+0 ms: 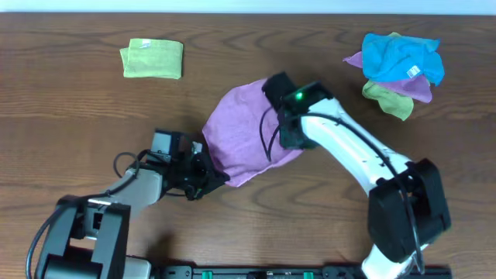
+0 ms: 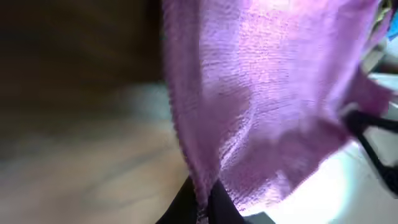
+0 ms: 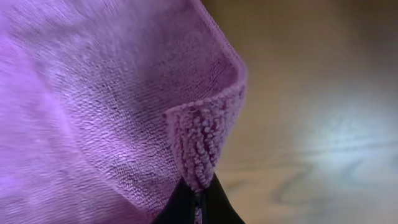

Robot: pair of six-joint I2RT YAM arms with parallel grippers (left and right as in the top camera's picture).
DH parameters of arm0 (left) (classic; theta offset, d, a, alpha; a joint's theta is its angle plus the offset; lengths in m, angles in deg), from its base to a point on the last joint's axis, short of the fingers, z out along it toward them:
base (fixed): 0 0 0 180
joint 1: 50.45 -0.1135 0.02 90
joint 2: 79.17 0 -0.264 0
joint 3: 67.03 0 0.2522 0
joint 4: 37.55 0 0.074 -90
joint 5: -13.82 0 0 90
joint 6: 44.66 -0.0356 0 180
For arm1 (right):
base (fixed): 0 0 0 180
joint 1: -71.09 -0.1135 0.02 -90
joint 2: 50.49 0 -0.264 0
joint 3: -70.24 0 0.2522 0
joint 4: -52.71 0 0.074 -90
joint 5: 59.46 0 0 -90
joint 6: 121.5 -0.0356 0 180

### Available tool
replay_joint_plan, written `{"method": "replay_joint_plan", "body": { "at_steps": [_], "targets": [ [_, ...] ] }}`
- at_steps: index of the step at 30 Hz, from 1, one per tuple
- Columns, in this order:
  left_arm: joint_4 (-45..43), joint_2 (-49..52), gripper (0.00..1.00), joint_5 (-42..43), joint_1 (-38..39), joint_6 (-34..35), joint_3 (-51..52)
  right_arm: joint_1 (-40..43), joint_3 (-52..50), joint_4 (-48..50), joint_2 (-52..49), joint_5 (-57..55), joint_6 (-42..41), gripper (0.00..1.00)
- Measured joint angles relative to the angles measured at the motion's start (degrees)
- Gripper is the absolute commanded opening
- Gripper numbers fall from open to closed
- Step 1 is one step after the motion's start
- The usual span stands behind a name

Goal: Fold the cloth
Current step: 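Grasp the left edge of the purple cloth with the left gripper, then lift the purple cloth with both grippers and stretch it apart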

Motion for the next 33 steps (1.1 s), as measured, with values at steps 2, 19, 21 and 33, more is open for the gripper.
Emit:
{"method": "replay_joint_plan", "body": {
  "at_steps": [2,19,21,33],
  "targets": [
    [5.42,-0.2,0.06,1.18,-1.66,-2.75,-1.01,-1.29,-2.14,-0.24,0.0,0.09,-1.38,0.02],
    [20.61,-0.79,0.06,2.8,-3.82,-15.5,-13.11,-7.08,-6.14,-1.84,1.79,-4.11,-11.26,0.01],
    [20.15,-0.79,0.06,1.92,-3.82,-15.15,-16.31,-6.84,-5.97,2.47,3.54,-5.4,-10.01,0.01],
    [4.94,-0.83,0.06,-11.54,-3.8,-10.6,-29.94,3.21,3.43,25.68,6.95,-7.96,4.74,0.01]
  ]
}}
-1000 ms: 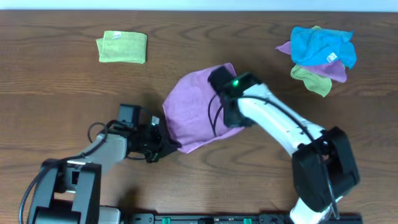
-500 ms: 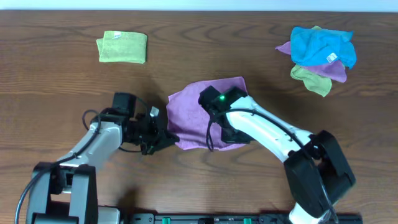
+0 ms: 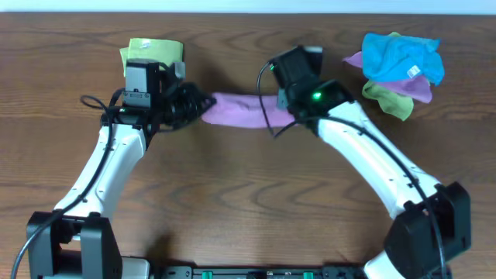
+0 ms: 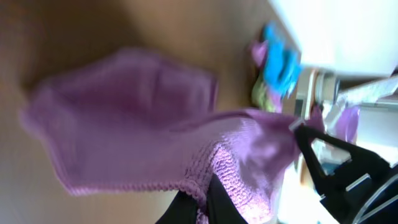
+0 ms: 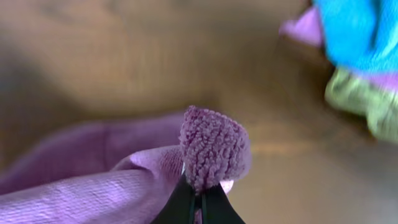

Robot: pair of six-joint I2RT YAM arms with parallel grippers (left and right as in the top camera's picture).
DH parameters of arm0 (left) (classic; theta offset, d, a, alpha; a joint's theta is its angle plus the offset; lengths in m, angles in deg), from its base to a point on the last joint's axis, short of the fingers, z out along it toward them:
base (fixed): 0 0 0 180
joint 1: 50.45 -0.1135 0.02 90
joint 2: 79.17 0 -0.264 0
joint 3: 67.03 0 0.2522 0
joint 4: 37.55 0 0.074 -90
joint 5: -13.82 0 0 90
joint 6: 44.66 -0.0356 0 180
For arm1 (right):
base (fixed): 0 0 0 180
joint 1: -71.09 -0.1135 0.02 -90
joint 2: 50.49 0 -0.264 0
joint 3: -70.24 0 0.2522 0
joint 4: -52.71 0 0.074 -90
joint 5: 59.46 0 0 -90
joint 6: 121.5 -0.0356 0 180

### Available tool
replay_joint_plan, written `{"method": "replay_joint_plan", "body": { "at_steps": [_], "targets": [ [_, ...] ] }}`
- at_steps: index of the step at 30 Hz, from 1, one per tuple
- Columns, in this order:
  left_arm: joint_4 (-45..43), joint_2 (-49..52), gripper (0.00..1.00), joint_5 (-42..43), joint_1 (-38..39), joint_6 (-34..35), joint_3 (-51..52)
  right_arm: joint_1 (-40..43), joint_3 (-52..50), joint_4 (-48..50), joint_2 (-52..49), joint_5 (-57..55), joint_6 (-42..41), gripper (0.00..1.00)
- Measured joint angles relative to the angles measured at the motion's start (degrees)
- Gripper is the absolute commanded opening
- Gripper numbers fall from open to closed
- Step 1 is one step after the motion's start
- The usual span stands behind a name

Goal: Fold the cloth
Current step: 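Lift the purple cloth with both grippers and stretch it apart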

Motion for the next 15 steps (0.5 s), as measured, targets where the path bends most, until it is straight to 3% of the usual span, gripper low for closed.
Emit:
{"method": "replay_joint_plan", "body": {
  "at_steps": [6,15],
  "targets": [
    [-13.7,2.43,0.06,-3.52,0.0,5.49,-1.7,2.69,0.7,11.34,-0.02,0.02,5.55,0.02],
    [-13.73,15.26,0.06,-3.21,0.0,7.41,-12.87,3.87,0.81,19.04,-0.87,0.22,11.93,0.02]
  ]
}}
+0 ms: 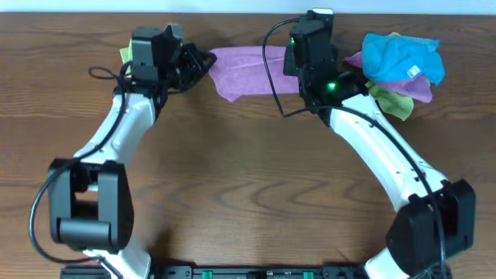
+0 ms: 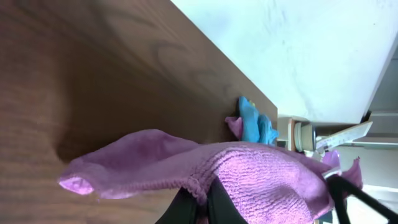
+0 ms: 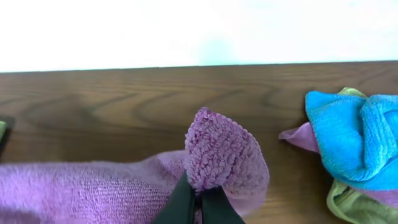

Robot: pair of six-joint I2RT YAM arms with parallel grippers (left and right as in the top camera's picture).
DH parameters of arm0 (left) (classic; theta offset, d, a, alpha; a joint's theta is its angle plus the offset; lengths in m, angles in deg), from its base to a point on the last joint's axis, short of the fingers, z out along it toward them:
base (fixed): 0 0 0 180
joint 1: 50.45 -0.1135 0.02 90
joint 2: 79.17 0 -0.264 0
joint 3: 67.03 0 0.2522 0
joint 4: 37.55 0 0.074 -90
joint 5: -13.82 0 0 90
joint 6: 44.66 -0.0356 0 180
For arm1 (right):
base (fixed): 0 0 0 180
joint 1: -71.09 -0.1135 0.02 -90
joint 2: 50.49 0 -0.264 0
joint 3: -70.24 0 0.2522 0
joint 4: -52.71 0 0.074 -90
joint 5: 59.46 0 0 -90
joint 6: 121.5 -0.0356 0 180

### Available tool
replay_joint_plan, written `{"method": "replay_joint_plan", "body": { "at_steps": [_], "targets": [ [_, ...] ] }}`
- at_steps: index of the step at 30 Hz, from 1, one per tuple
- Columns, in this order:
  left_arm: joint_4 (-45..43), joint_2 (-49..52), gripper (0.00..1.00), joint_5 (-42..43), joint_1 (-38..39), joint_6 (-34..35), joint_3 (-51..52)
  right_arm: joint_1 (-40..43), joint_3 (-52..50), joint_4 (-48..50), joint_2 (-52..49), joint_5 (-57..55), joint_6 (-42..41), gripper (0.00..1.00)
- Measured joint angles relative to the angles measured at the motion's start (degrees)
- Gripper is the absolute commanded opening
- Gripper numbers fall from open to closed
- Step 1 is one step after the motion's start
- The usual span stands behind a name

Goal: Fold the cloth
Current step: 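Lift the purple cloth with both grippers and stretch it apart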

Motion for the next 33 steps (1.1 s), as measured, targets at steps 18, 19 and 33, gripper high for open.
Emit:
{"method": "replay_joint_plan", "body": {
  "at_steps": [18,19,33],
  "targets": [
    [36.17,-0.92,0.06,6.73,0.11,-19.52,-5.25,0.02,0.15,-22.69,0.28,2.12,2.62,0.02],
    [37.9,-1.25,0.06,6.78,0.17,-20.39,-5.25,0.0,0.15,-24.06,0.63,2.51,2.6,0.01],
    [52.74,-5.62,0.06,7.06,8.22,-28.72,-0.07,-0.04,0.09,-45.11,6.34,6.51,-1.22,0.02]
  ]
}}
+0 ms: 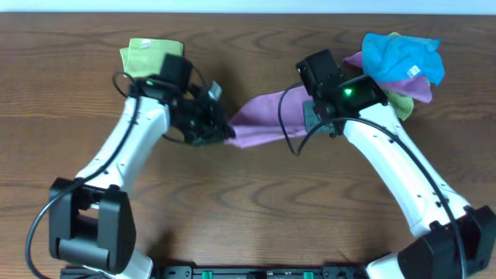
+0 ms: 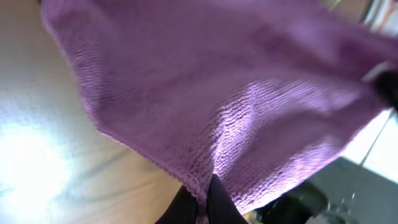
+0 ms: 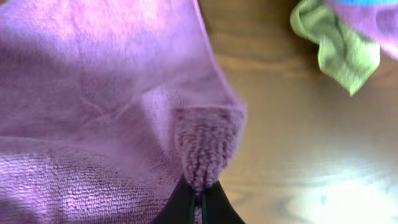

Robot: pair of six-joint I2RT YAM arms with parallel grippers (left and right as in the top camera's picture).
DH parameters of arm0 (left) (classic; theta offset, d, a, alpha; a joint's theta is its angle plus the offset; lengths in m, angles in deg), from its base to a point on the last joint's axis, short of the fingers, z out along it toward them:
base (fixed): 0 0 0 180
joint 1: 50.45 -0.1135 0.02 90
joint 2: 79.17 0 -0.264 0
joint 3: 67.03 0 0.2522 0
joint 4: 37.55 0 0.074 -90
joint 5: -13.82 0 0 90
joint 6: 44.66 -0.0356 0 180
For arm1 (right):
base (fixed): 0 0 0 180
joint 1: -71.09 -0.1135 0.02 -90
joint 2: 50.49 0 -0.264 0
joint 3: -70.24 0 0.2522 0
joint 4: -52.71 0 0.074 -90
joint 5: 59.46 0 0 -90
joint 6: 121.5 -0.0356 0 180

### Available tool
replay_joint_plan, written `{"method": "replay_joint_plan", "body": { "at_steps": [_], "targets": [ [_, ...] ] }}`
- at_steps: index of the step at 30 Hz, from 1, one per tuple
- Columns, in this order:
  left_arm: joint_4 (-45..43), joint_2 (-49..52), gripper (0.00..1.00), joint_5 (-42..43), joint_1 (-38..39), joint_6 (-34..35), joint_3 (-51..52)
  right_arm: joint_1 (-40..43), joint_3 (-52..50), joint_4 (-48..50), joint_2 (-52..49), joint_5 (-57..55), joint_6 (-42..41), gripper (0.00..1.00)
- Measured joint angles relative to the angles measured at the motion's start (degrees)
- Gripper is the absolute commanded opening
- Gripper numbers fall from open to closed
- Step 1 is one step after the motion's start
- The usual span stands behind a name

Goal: Fold the cloth
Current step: 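Lift the purple cloth with both grippers and stretch it apart, then lower the stretched purple cloth onto the table with both grippers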

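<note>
A purple cloth (image 1: 267,120) hangs stretched between my two grippers above the middle of the table. My left gripper (image 1: 226,134) is shut on its left corner; in the left wrist view the cloth (image 2: 236,93) fills the frame and its hemmed edge is pinched in the left gripper (image 2: 208,190). My right gripper (image 1: 308,108) is shut on the right corner; in the right wrist view a bunched fold of the purple cloth (image 3: 93,93) sits between the fingers of the right gripper (image 3: 198,196).
A folded green cloth (image 1: 147,56) lies at the back left, partly under my left arm. A heap of blue, purple and green cloths (image 1: 399,66) sits at the back right; its green edge (image 3: 336,43) shows in the right wrist view.
Both grippers have come back from the table's far edge toward the middle, closer together, still holding the purple cloth, which now hangs lower between them.
At first the purple cloth lay bunched mid-table with a gripper shut on each of two corners. Then it was held stretched further back, then at the far edge of the table. Now it hangs over the middle again, both corners still held.
</note>
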Motion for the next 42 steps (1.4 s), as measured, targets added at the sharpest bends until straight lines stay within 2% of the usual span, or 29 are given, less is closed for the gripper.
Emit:
{"method": "replay_joint_plan", "body": {
  "at_steps": [3,9,17,22,26,35,42],
  "targets": [
    [-0.26,0.0,0.06,-0.17,1.75,-0.04,4.22,-0.07,-2.12,-0.68,0.07,0.46,-1.05,0.01],
    [-3.15,0.0,0.06,0.92,3.76,-0.04,12.81,-1.51,-12.57,-0.74,1.73,2.05,-4.42,0.02],
    [-9.42,0.0,0.06,2.64,9.14,0.2,19.82,-1.68,-23.37,-0.72,8.41,3.74,-7.5,0.02],
    [-11.47,0.0,0.06,2.62,10.95,0.42,23.96,-1.84,-26.56,-0.72,8.9,5.73,-9.27,0.02],
    [-9.77,0.0,0.06,2.14,9.55,-0.02,25.42,-3.74,-26.77,0.11,8.92,7.19,-10.34,0.01],
    [-3.28,0.0,0.06,1.86,0.61,-4.74,25.51,-8.04,-26.8,0.63,8.92,9.4,-14.56,0.02],
    [-7.45,-1.68,0.06,5.6,-2.86,-4.81,25.49,-8.31,-26.8,4.74,8.92,5.29,-17.0,0.02]
  ]
}}
